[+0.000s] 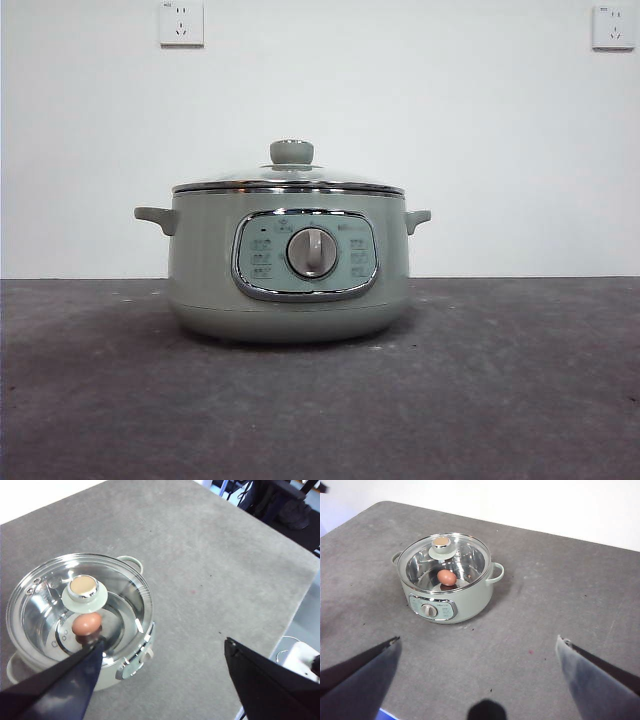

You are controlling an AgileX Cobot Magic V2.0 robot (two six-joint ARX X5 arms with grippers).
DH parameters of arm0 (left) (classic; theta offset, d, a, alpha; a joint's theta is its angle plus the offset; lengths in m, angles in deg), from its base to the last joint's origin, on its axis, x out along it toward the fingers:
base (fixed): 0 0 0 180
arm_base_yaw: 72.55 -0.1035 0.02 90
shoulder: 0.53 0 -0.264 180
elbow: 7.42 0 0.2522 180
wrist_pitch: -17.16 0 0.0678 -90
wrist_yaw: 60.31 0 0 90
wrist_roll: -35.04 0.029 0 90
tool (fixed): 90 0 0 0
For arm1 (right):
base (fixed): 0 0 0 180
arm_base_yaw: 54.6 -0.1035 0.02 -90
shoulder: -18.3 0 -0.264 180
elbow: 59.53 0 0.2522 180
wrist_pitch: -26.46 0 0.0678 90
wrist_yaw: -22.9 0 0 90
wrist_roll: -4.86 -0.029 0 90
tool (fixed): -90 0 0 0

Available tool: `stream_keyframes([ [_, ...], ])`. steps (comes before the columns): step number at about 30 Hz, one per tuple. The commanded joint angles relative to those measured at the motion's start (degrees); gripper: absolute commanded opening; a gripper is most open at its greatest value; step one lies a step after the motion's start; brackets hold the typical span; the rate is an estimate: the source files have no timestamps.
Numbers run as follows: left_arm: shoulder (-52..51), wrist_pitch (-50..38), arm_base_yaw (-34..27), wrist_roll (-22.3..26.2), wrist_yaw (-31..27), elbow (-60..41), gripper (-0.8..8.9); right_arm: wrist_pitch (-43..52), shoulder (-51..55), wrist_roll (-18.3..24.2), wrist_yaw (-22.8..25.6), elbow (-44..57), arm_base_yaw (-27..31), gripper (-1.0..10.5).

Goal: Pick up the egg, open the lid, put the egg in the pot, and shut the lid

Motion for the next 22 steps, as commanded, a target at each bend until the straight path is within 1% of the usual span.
stream_keyframes([
  [1, -1.75, 0.68, -0.07, -0.90, 0.39, 0.09, 4.08, -1.49, 0.00, -0.20, 0.24, 0.37, -0.04, 5.6],
  [7, -3.54, 2.23, -0.07, -1.36, 0.37, 0.09, 4.01, -1.49, -0.02, -0.20, 0.24, 0.37, -0.04, 5.6],
  [8, -3.54, 2.47, -0.07, -1.36, 0.39, 0.09, 3.79, -1.49, -0.02, -0.22, 0.24, 0.37, -0.04, 5.2],
  [10, -3.52, 2.71, -0.07, -1.33, 0.39, 0.09, 2.36, -1.49, -0.02, -0.22, 0.24, 0.35, -0.04, 4.0],
  [12, -3.39, 2.69, -0.07, -1.33, 0.39, 0.09, 0.53, -1.49, -0.02, -0.20, 0.24, 0.37, -0.04, 2.1],
  [13, -3.37, 2.62, -0.07, -1.33, 0.39, 0.09, -0.15, -1.49, -0.02, -0.17, 0.24, 0.37, -0.04, 1.2],
  [14, -3.37, 2.49, -0.07, -1.33, 0.39, 0.09, -0.06, -1.51, -0.02, -0.15, 0.24, 0.37, -0.04, 0.4],
  [15, -3.37, 2.40, -0.07, -1.33, 0.39, 0.09, -0.08, -1.51, -0.02, 0.02, 0.24, 0.37, -0.04, -0.2],
  [16, -3.37, 2.40, -0.07, -1.31, 0.39, 0.09, -0.08, -1.49, -0.02, 0.07, 0.26, 0.37, -0.04, -0.1],
  [22, -3.37, 2.47, -0.07, -1.27, 0.39, 0.09, -0.07, -1.51, -0.02, 0.04, 0.24, 0.37, -0.04, -0.1],
])
